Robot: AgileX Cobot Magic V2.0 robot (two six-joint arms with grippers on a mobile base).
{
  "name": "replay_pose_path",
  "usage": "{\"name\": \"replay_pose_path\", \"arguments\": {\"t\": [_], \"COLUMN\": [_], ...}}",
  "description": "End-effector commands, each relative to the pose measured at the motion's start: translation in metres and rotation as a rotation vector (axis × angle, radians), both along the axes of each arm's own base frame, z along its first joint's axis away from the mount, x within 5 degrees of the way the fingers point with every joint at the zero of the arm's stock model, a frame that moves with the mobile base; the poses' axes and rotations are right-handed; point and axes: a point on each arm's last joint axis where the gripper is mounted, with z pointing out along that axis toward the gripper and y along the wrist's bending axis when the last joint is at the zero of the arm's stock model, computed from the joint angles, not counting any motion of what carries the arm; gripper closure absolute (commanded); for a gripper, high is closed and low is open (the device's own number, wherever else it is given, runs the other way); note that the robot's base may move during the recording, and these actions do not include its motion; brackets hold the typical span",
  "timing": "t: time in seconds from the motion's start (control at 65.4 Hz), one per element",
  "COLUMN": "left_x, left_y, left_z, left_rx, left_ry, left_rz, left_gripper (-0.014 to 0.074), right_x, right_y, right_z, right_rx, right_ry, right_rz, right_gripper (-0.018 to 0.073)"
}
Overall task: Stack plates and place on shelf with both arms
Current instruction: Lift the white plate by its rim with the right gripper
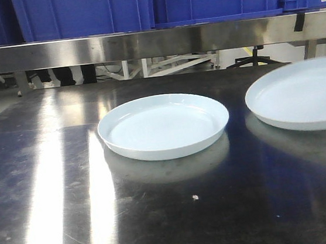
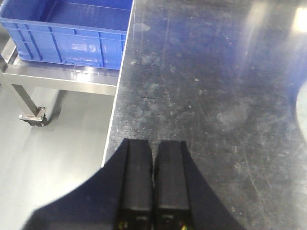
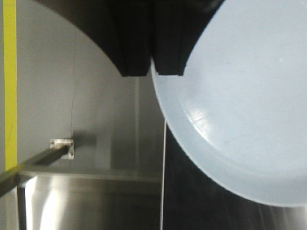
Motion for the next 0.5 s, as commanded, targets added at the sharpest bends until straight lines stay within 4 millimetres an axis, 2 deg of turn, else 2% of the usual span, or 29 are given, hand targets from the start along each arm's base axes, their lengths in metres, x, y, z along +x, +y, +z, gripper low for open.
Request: {"name": "replay_pose_path", "arguments": {"t": [0.0,0.138,0.26,0.49], "left_x": [0.005,0.005,0.005,0.005], "left_y": [-0.001,-0.001,-0.001,-0.001], "left_z": [0.017,0.017,0.017,0.017], "left_rx": [-0.021,-0.021,-0.021,-0.021], "left_ry": [-0.117,-0.117,-0.117,-0.117], "left_rz": [0.003,0.003,0.003,0.003], "left_gripper": [0.0504,0.0504,0.0504,0.0504], "right_x": [-0.001,-0.003,-0.001,0.007], "right_y": [0.004,0.025,0.050,0.110], "right_z": [0.052,0.078,0.090,0.088], "right_rx": [0.007,0.089,0.135,0.162], "right_ry": [-0.177,-0.247,-0.279,-0.284], "right_rz": [0.004,0.031,0.095,0.266], "right_gripper": [0.0510,0.0510,0.0510,0.0510]}}
